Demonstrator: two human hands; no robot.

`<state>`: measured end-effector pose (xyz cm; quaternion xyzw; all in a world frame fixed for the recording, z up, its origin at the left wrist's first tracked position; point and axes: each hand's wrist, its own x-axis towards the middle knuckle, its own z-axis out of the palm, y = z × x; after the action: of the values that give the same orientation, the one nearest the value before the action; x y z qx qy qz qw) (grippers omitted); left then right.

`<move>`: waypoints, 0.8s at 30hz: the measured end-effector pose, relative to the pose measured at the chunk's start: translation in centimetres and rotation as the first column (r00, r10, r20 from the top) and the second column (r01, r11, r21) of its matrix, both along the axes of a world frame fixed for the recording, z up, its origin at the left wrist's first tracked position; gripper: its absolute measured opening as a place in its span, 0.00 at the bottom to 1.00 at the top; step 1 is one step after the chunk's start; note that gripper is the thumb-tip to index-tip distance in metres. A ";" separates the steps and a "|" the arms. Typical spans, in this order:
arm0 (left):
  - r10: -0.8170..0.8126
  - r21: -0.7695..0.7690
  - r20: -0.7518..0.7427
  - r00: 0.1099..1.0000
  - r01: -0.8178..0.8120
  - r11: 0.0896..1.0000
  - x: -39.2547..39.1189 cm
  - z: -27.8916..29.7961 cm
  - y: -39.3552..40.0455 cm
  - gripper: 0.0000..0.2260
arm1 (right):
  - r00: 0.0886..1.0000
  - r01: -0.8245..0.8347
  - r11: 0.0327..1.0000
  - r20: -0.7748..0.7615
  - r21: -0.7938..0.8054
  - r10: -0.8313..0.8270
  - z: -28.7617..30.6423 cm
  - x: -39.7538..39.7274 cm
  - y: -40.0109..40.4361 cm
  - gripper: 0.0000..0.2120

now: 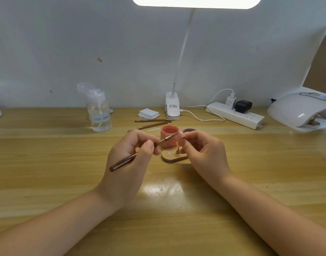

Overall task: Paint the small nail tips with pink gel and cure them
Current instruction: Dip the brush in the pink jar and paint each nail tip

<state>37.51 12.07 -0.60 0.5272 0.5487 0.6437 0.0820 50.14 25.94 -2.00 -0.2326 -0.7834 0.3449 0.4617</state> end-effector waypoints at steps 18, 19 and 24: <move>0.037 -0.045 -0.184 0.982 -0.046 0.998 0.1 0.4 -0.3 0.08 | 0.999 0.050 0.997 0.013 0.055 -0.051 0.0 0.0 0.0 0.03; 0.041 -0.029 -0.184 0.982 -0.047 0.998 0.1 0.4 -0.4 0.09 | 0.999 0.051 0.997 0.016 0.050 -0.052 0.0 0.0 0.1 0.03; 0.069 -0.032 -0.248 0.966 -0.079 0.996 0.2 0.6 -0.1 0.09 | 0.999 0.048 0.998 0.019 0.033 -0.048 0.1 0.0 0.1 0.03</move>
<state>37.75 12.01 0.02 0.5804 0.5874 0.5641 0.0002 50.18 26.00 -1.92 -0.2472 -0.7877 0.3187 0.4656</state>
